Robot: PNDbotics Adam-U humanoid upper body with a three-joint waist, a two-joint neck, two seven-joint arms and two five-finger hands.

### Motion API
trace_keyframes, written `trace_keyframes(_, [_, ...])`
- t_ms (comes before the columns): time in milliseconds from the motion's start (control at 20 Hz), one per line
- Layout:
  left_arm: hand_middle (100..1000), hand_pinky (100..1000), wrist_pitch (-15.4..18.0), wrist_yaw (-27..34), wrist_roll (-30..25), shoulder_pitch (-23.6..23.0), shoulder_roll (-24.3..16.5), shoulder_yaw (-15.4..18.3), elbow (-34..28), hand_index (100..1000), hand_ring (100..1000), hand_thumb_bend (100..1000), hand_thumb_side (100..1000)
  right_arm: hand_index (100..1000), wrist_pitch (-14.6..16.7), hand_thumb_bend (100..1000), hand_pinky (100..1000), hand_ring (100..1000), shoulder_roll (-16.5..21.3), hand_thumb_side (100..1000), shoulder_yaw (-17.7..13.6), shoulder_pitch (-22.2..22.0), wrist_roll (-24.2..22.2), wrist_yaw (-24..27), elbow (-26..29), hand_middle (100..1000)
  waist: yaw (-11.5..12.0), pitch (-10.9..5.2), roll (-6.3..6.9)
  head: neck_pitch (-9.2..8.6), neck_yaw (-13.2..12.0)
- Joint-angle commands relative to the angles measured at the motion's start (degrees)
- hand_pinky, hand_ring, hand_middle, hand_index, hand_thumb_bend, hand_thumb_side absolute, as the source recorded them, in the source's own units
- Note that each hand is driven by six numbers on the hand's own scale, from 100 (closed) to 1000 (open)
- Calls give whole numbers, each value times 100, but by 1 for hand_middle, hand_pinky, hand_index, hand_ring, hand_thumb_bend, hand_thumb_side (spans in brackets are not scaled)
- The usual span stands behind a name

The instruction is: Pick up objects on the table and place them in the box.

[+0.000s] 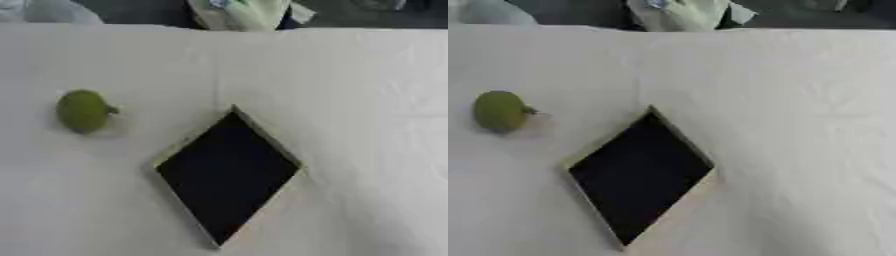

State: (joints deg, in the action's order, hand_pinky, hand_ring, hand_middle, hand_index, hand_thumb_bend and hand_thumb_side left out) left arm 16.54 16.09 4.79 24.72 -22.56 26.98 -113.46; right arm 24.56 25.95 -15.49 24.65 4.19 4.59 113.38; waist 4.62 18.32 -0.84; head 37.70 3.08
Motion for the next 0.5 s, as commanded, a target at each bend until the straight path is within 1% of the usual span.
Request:
trace_keyframes(50, [557,545,6,-10,-30,34,-146,60,-113,718,609,140,342,690,3,100,837,808,170,174,-25,36,-12,-9,121,498,2,-117,7,-11,-14])
trace_keyframes(500, [558,545,4,-6,-39,24,-151,73,-113,719,610,140,341,690,2,100,837,808,171,175,-24,30,-26,-9,121,497,-3,-117,10,-13,-10])
